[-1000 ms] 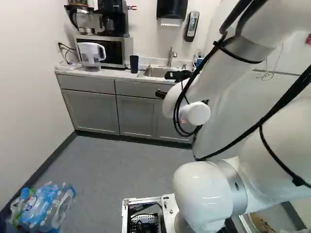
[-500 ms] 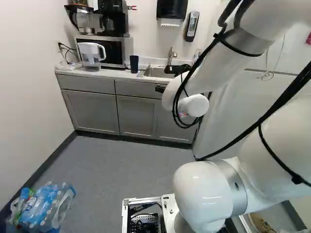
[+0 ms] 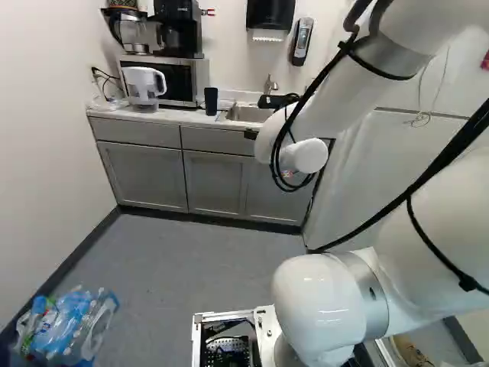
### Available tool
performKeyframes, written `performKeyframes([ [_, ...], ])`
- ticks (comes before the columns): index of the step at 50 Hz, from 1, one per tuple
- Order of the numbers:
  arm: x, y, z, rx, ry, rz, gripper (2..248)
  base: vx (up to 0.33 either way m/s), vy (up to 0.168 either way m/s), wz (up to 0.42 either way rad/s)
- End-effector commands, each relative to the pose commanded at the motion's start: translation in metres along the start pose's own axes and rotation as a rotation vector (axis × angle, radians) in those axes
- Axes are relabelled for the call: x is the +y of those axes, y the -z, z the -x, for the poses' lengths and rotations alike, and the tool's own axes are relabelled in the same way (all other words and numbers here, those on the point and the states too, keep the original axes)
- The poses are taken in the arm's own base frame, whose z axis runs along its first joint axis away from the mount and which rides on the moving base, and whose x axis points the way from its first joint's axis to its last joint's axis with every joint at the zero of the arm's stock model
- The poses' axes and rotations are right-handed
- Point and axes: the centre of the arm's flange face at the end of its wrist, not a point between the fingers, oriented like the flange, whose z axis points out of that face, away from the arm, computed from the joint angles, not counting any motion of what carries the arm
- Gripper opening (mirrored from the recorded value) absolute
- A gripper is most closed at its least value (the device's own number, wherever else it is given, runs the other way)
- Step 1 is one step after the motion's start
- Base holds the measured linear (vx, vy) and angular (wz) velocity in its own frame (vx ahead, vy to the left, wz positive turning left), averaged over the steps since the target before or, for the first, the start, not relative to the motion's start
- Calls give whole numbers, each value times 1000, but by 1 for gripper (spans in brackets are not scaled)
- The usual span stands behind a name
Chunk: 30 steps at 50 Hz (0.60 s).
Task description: Rinse the cup and place it in the tray
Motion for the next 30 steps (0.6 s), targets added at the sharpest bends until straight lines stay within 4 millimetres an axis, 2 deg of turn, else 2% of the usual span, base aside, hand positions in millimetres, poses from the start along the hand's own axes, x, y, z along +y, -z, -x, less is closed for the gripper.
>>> performKeyframes([
  [30,1,-9,-27,-20,0,2,247,0,0,0],
])
